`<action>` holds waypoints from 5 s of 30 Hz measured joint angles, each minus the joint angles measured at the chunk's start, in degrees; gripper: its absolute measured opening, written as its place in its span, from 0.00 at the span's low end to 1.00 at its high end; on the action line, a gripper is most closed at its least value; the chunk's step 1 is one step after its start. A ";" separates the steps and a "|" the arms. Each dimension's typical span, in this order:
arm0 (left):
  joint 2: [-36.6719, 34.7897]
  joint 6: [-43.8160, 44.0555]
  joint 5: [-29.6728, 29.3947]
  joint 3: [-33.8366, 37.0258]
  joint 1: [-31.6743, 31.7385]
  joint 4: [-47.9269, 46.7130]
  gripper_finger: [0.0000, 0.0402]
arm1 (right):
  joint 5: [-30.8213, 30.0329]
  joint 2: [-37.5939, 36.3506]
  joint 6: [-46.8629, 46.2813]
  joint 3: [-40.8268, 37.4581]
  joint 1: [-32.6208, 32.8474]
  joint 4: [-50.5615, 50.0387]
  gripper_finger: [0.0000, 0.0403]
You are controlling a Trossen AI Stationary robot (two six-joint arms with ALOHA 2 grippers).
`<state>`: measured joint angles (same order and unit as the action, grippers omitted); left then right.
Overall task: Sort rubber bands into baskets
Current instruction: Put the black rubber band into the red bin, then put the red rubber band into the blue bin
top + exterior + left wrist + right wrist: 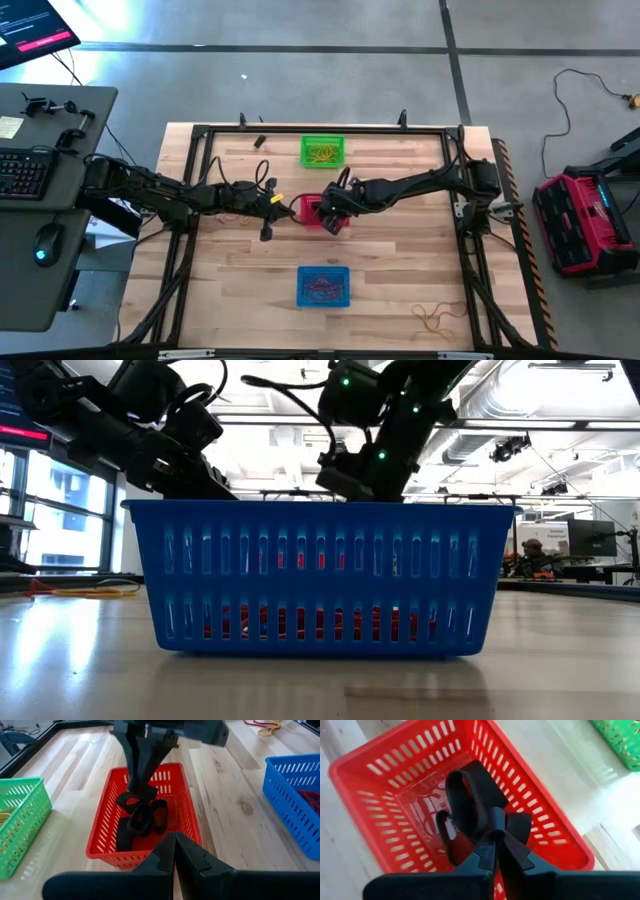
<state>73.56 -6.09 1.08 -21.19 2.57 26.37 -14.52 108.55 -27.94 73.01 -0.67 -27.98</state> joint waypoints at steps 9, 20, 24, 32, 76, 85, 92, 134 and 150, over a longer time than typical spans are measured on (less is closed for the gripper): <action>0.00 0.00 0.00 0.00 0.02 0.05 0.00 | 1.74 0.24 1.41 0.00 -0.10 0.31 0.00; 0.00 1.36 0.00 0.00 0.02 0.09 0.00 | 2.15 0.24 1.39 0.00 -0.12 2.09 0.00; 0.00 1.36 0.00 0.00 0.02 0.05 0.00 | 3.90 0.24 2.43 0.00 -0.45 2.14 0.00; 0.00 1.38 0.00 0.00 0.02 0.00 0.00 | 3.68 0.11 2.46 0.00 -0.45 2.57 0.10; -7.73 2.64 -2.43 0.04 -0.06 -10.63 0.00 | 0.27 -3.60 20.57 -2.25 -0.81 15.70 0.00; -17.86 2.99 -2.40 0.01 -2.54 -24.74 0.00 | -4.62 -9.51 20.41 -8.13 2.82 18.98 0.00; -20.81 9.76 -2.40 0.02 -7.23 -32.99 0.00 | -4.66 -10.81 18.97 -14.29 6.06 28.99 0.00; -19.93 50.67 -12.53 -12.55 -27.76 -86.82 0.27 | -4.15 -19.41 20.89 -34.71 13.02 58.28 0.00; -6.41 55.80 -13.14 -12.52 -16.65 -89.46 0.32 | -3.93 -19.41 20.91 -34.64 13.01 58.28 0.00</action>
<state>67.15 49.71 -12.05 -33.71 -14.09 -63.09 -18.46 89.14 -7.03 38.37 12.34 30.30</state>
